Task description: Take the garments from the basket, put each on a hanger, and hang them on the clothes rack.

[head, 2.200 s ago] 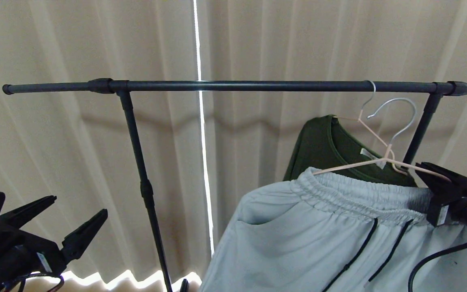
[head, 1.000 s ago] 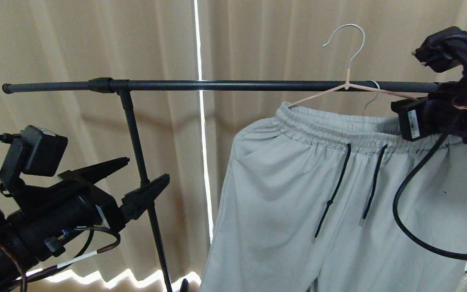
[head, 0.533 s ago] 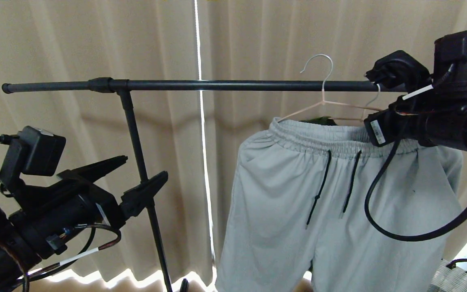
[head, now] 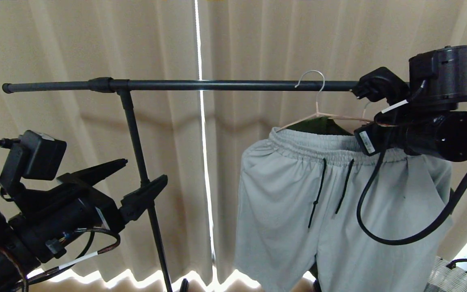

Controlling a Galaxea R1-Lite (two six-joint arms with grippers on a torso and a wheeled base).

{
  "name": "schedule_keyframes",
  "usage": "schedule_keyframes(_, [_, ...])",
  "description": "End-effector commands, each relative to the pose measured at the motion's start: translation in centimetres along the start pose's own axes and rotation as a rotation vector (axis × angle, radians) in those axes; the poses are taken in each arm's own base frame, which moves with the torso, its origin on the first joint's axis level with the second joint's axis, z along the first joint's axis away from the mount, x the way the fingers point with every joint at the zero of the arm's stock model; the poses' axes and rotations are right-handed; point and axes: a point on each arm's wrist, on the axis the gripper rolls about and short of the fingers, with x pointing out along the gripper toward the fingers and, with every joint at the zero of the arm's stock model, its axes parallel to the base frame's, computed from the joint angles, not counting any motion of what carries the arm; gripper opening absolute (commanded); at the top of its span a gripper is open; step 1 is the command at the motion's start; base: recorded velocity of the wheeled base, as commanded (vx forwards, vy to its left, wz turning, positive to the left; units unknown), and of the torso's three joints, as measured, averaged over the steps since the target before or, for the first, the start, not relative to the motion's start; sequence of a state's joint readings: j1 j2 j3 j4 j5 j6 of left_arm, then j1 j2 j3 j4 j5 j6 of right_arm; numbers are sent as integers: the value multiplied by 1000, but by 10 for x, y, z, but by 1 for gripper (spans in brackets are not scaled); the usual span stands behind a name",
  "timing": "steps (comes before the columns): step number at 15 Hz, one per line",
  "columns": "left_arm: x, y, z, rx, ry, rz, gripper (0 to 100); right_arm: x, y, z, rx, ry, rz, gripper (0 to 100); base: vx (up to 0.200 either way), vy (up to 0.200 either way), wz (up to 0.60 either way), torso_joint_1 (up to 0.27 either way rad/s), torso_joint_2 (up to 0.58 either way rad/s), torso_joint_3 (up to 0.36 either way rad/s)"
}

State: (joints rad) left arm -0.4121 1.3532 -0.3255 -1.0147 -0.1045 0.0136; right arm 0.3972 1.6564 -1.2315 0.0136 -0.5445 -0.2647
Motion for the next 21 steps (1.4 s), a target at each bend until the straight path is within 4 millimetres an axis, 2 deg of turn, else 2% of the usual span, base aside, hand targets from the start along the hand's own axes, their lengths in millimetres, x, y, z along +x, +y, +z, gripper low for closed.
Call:
schedule_keyframes(1, [0,0,0,0,-2,0,100,-3,6,-4,-16,5,18,0,0,0,0,0,0,0])
schedule_keyframes(3, [-1,0,0,-1,-1,-2,100,-4,7,-4,-17,7,0,0,0,0,0,0,0,0])
schedule_keyframes(7, [0,0,0,-1,-2,0,100,-12,7,10,45,-47,-199,0,0,0,0,0,0,0])
schedule_keyframes(10, [-1,0,0,0,-1,0,100,-6,8,15,59,-52,-231,0,0,0,0,0,0,0])
schedule_keyframes(12, [-4,0,3,-1,-19,1,100,5,18,7,23,-7,-236,0,0,0,0,0,0,0])
schedule_keyframes(14, [-5,0,5,-2,-25,0,100,7,26,2,0,11,-231,0,0,0,0,0,0,0])
schedule_keyframes(15, [-5,0,5,0,-25,1,100,1,38,-1,-26,6,-196,0,0,0,0,0,0,0])
schedule_keyframes(21, [-5,0,4,0,-24,1,100,-10,58,0,-55,-22,-135,0,0,0,0,0,0,0])
